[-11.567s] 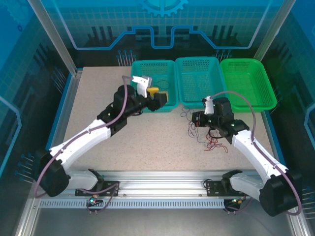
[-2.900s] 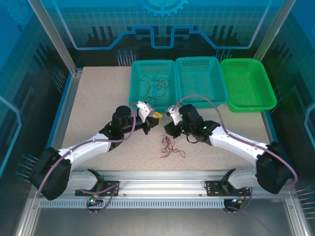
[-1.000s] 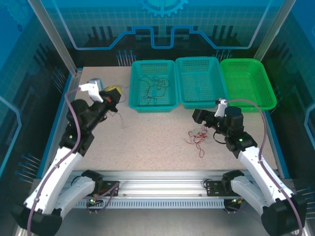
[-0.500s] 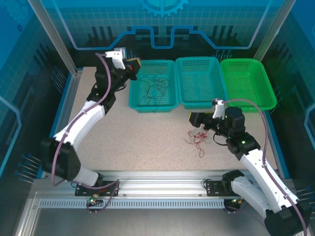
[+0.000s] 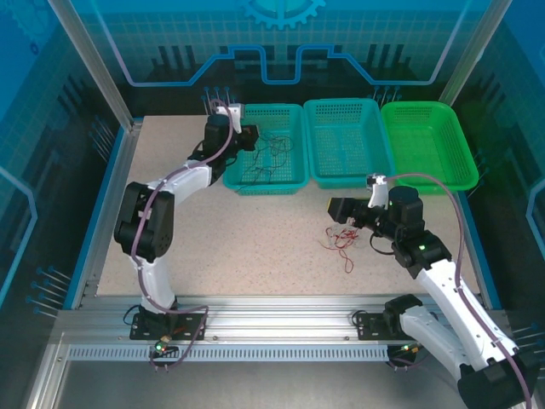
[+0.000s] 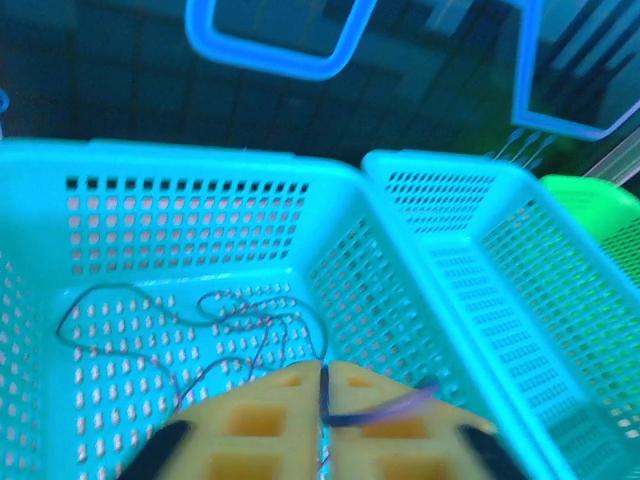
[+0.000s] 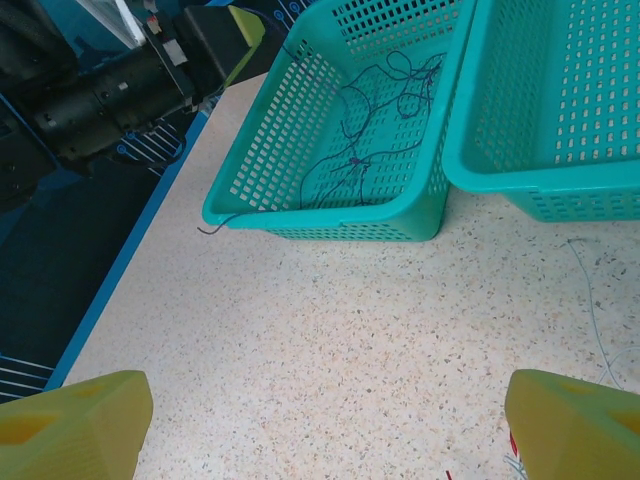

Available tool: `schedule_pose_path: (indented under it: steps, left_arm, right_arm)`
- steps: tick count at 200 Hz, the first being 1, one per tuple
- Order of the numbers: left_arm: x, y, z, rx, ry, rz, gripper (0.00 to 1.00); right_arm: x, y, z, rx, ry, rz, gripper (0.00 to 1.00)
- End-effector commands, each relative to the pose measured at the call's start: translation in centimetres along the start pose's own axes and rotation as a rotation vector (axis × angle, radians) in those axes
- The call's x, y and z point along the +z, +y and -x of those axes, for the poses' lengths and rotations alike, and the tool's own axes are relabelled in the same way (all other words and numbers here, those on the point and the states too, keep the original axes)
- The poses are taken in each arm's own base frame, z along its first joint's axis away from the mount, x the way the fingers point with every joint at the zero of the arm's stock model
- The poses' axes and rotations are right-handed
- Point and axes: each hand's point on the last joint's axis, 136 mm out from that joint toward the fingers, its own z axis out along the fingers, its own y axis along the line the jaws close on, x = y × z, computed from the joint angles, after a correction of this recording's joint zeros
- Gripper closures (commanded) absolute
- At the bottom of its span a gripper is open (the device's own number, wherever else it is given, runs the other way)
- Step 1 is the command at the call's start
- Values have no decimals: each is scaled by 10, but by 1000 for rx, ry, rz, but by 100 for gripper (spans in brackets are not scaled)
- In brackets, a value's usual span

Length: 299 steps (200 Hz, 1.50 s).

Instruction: Untangle the cables

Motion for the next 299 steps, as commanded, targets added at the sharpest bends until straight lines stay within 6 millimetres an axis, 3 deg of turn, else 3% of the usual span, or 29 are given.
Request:
schedule_pose_path:
  steps: [1, 28, 49, 75, 109, 130, 156, 177, 198, 214, 230, 243, 267, 299]
  left_arm:
    - [-15, -14, 46, 31, -109, -10, 51]
    - [-50, -39, 71, 43, -172, -64, 39]
    - [-89, -61, 87, 53, -226, -104, 36]
    - [-138, -94, 81, 81, -256, -179, 36]
    - [-192, -155, 35, 209, -227, -328, 34]
    - [-217, -194, -9, 291, -185, -448, 32]
    - [-232, -221, -69, 398, -106, -526, 28]
    - [-234, -225, -108, 448, -32, -541, 26]
    - [-231, -223, -132, 452, 19, -551, 24]
    - [-227, -219, -140, 442, 39, -536, 24]
    - [-226, -215, -140, 422, 32, -516, 23]
    - [-223, -210, -138, 402, 31, -481, 23]
    - [-216, -191, -134, 364, 48, -358, 20]
    - [-207, -158, -127, 227, 75, -217, 14]
  right_arm:
    - [-4, 7, 7, -25, -9, 4, 8]
    - [0, 5, 7, -25, -4, 1, 8]
    - [6, -1, 8, -12, -1, -28, 8]
    - [11, -38, 1, 64, 13, -215, 8]
    - [18, -85, -27, 123, 111, -419, 8]
    - [28, -105, -57, 167, 210, -479, 9]
    - [44, -118, -93, 201, 341, -498, 11]
    - [53, -132, -117, 191, 426, -548, 12]
    - [69, -134, -131, 185, 484, -519, 21]
    - [83, -127, -146, 181, 558, -456, 36]
    - [90, -124, -155, 164, 606, -439, 68]
    - [92, -120, -151, 142, 587, -422, 83]
    - [88, -104, -135, 50, 535, -378, 97]
    - [79, -57, -115, -122, 487, -189, 100]
